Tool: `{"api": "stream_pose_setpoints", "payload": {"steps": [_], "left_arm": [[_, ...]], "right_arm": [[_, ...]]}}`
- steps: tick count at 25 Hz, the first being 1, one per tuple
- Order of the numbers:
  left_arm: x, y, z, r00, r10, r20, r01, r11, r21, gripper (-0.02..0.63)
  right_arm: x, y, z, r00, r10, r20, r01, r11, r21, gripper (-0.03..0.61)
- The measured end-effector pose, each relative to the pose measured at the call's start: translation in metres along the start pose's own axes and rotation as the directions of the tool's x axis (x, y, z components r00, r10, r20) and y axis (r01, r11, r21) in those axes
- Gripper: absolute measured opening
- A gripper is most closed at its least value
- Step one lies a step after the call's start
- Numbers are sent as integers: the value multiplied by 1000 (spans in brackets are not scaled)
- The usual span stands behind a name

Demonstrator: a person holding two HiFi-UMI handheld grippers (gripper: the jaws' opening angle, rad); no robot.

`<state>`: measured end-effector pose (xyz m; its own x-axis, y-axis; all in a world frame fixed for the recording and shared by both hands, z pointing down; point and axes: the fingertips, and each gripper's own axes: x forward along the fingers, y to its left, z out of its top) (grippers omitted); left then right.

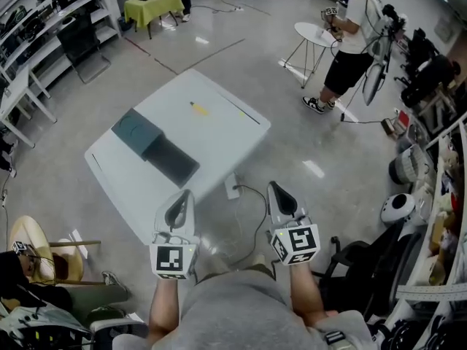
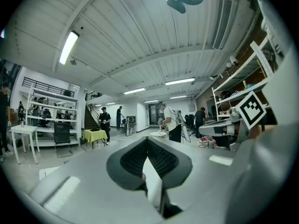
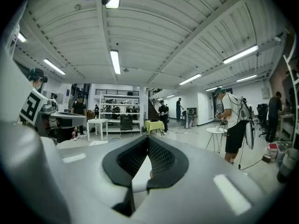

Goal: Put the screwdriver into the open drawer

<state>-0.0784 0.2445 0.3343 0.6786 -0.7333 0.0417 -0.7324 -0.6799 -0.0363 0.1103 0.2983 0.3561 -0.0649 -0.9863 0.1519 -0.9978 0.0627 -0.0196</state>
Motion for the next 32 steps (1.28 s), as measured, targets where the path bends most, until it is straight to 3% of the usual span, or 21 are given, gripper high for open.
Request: {"api": "stream_pose_setpoints", "payload": {"steps": [16,25,32], "left_arm": [[11,66,-12,997,81,-13,-81,997,0,11],[90,90,-13,980,198,-25,-199,980,-12,11],[157,117,-21,954,294,-60,-295,955,-15,11]], "right_arm": [[78,35,3,995,94,-30,-96,994,-54,5],[174,-6,11,978,200,-52,-204,975,-85,5],[259,-24,11,943,320,-93,-329,940,-94,5]]}}
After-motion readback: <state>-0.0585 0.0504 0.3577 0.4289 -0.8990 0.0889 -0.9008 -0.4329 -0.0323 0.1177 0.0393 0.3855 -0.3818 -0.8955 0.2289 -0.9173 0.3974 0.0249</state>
